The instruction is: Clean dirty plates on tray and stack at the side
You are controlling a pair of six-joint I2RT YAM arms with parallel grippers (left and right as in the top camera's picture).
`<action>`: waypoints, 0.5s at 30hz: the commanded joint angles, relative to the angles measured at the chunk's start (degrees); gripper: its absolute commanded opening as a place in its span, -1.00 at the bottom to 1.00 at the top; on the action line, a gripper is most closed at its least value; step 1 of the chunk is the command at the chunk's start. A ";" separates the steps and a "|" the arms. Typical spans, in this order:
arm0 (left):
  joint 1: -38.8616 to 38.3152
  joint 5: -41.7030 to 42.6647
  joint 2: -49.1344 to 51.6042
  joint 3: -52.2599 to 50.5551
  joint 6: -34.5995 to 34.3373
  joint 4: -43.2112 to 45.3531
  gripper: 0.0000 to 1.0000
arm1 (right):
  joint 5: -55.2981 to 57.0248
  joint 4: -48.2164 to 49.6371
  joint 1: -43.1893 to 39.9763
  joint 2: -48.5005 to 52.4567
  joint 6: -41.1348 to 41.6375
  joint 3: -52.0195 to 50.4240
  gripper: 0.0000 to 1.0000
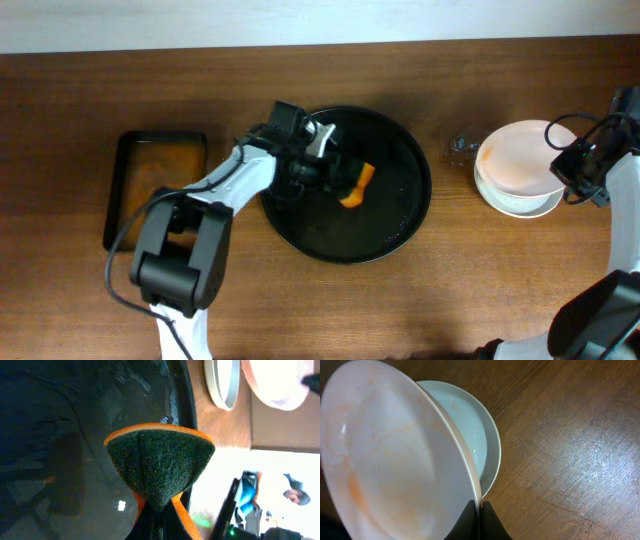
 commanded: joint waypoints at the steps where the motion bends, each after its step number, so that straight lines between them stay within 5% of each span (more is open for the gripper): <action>1: -1.97 5.27 2.43 -0.26 3.02 0.83 -0.99 | -0.50 0.39 -1.27 1.22 0.33 0.31 -0.83; 3: -2.80 5.18 3.89 -0.26 3.02 0.83 -0.99 | -0.57 0.33 -1.29 2.05 0.33 0.26 -0.04; 4: -3.10 5.11 4.31 -0.26 3.02 0.83 -0.99 | -0.74 0.11 -1.25 2.36 0.33 0.26 0.11; 8: -3.52 0.07 6.51 -0.26 3.02 0.50 -0.99 | -3.74 -1.14 -1.20 2.54 0.31 0.22 0.12; 15: -3.58 -28.15 7.30 -0.28 2.62 -6.54 -0.99 | -3.96 -2.54 -1.20 2.54 -1.01 0.22 0.11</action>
